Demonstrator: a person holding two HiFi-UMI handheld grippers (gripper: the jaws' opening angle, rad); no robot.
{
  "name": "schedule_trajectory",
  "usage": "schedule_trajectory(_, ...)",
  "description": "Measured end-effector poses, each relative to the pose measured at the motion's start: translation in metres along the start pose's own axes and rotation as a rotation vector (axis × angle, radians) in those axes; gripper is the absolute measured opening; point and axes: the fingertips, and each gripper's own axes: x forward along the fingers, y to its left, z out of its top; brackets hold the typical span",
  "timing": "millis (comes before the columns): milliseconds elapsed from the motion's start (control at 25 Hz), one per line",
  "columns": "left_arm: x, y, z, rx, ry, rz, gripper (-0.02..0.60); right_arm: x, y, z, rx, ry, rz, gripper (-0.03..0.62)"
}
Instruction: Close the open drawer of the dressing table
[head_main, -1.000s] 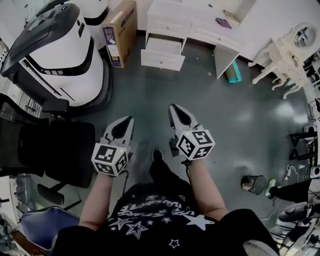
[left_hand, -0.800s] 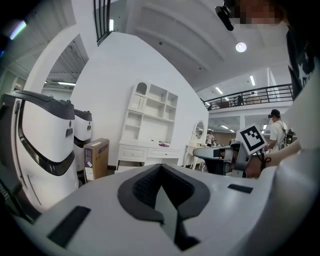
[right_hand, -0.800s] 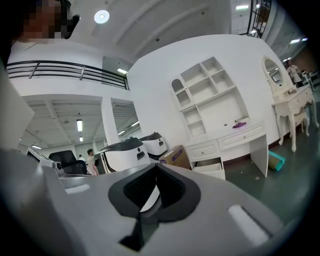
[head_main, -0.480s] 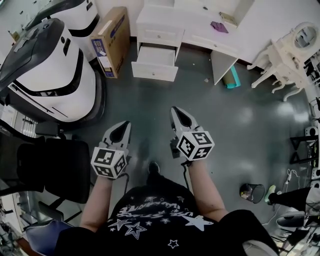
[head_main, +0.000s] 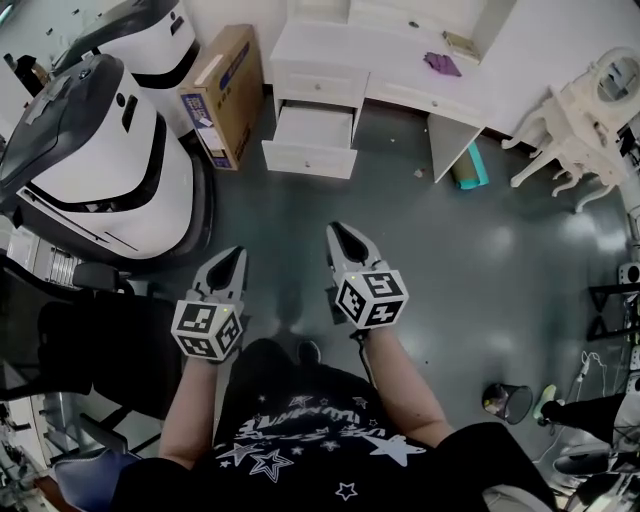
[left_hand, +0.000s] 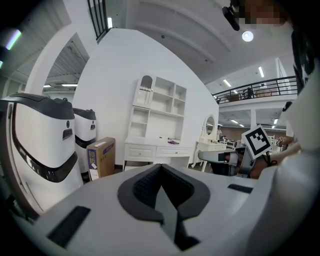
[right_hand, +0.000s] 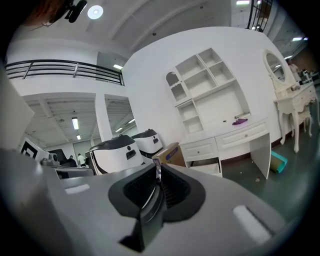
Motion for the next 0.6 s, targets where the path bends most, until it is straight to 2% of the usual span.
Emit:
schedule_trajectory(280,0.04,0.02,-0.004,-0.003,0.03,-0.047,0.009,0.024,-0.018,-0.005,0.018,0.013,-0.065,0.003)
schedule_trajectory(600,0.108,0.046,0.0,0.02,0.084,-0.182,0.009,0.081,-0.039,0.016,-0.014,0.01,-0.151,0.003)
